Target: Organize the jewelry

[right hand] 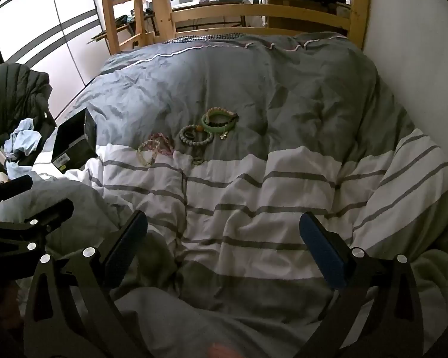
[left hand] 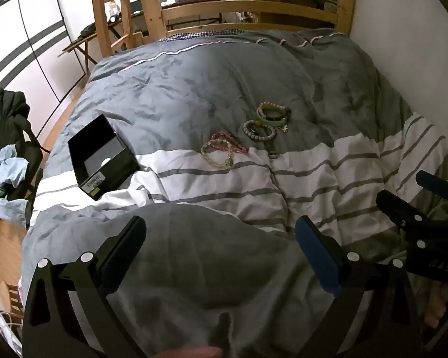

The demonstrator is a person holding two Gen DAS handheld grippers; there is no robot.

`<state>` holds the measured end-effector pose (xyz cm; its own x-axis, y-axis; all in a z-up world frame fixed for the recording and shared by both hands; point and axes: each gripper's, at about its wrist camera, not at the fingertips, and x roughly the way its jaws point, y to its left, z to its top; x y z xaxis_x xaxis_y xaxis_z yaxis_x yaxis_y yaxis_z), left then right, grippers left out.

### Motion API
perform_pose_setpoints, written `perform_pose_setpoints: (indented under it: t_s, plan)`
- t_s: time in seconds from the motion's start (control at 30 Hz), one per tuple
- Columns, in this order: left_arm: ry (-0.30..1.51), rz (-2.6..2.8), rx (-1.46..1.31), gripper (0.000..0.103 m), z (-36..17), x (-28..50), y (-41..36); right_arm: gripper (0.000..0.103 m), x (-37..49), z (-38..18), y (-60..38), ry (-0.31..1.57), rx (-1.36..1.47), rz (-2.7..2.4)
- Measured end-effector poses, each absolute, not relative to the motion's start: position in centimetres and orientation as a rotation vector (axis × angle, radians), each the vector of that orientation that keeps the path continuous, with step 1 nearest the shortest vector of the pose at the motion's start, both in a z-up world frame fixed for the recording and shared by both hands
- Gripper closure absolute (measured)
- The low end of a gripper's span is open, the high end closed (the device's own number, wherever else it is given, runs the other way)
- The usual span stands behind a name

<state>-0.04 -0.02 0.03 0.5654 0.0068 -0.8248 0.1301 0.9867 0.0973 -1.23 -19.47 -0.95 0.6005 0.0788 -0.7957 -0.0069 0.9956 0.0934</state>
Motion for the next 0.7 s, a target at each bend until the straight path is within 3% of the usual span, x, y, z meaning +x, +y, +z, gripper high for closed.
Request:
perform_pose_setpoints:
  t_s: [0.7]
  plan:
    - [0.990,-0.089,0.127,0.005,-0.19,0.00,0.14,0.003,-1.24,-1.81,-19.25,0.930,0.081,0.054]
